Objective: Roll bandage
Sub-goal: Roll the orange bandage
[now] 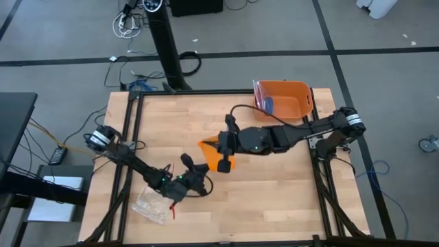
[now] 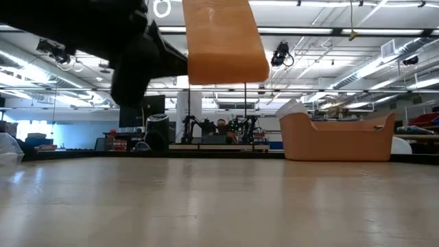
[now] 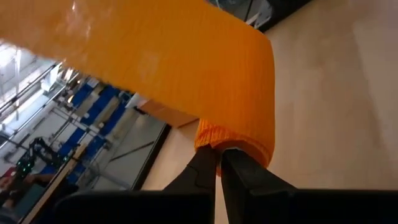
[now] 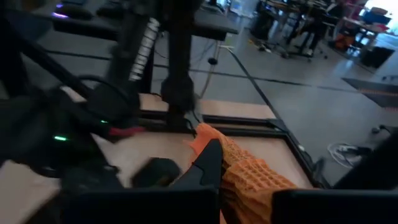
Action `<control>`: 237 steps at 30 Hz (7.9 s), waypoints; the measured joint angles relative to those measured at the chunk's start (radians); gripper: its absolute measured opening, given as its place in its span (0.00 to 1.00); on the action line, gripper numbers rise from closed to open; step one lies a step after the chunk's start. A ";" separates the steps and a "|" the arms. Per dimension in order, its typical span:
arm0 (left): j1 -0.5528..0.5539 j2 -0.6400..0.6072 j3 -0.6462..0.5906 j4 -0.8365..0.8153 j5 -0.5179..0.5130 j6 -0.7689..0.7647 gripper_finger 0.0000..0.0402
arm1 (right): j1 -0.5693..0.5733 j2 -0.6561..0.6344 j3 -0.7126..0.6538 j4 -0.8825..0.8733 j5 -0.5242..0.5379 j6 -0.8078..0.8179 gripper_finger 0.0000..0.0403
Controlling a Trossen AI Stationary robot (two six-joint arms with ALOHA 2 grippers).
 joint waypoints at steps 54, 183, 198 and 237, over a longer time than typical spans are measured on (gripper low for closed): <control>-0.247 0.001 0.210 0.180 -0.134 0.437 0.03 | -0.227 0.002 -0.167 -0.253 -0.595 0.429 0.42; -0.149 -0.048 0.097 -0.039 -0.078 0.126 0.03 | 0.038 -0.021 -0.377 0.114 -0.154 0.570 0.34; -0.177 -0.048 0.098 -0.009 -0.042 0.103 0.03 | 0.013 -0.131 -0.378 0.062 -0.201 0.607 0.48; -0.175 -0.048 0.167 -0.111 0.267 0.025 0.03 | 0.027 -0.082 -0.378 -0.029 -0.546 0.690 0.24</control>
